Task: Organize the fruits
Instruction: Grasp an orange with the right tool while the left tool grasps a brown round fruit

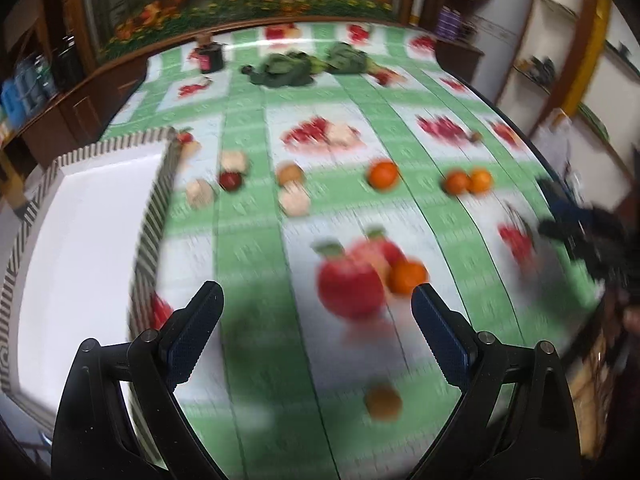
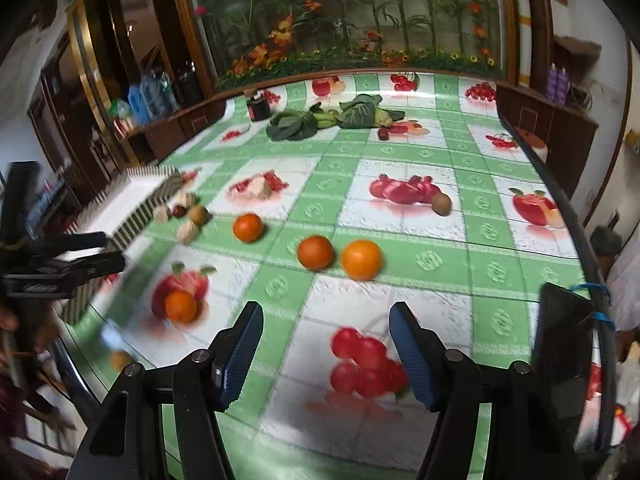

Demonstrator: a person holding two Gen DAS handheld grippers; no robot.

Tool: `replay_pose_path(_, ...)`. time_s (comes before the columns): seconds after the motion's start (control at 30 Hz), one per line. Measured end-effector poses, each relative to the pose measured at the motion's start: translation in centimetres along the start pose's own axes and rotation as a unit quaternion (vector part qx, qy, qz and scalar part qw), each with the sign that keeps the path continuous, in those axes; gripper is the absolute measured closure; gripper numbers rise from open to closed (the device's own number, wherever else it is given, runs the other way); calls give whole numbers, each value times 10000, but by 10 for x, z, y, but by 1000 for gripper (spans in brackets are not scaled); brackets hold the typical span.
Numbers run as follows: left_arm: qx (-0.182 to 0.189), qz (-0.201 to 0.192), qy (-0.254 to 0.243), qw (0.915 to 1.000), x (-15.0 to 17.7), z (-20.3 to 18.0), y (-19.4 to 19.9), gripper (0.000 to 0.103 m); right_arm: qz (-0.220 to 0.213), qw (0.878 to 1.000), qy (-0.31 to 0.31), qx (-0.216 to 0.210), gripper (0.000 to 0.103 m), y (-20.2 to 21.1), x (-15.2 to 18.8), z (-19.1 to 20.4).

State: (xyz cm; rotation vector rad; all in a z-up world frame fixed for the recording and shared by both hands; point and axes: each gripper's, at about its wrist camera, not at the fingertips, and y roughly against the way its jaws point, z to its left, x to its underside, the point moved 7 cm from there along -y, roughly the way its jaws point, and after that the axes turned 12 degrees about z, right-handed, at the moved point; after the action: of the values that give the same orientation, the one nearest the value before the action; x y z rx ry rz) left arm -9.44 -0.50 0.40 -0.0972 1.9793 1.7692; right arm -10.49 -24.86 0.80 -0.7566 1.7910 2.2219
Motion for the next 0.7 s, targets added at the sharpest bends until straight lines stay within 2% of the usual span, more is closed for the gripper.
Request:
replay_pose_path(0.17,141,148,-169,9996,31,-11,-7,7,54,9996,-65,-262,40,0,12,1)
replay_pose_path(0.43,223,298,-281,9989,50,-26,-21,7,-58,9981,364,-490,40,-5,8,44)
replay_pose_path(0.5,250,336,-365,9985,51,-32,-25,11,-49,9977,401,-553,43,-8,7,52)
replay_pose_path(0.53,251,359,-385,9983,52,-33,-27,18,-36,9973,417,-606,47,-9,6,55)
replay_pose_path(0.63,256,439,-416,9978,53,-35,-35,34,61,9962,537,-677,48,-16,5,68)
replay_pose_path(0.7,170,342,-436,9983,52,-33,-35,44,112,9955,642,-691,49,-22,3,76)
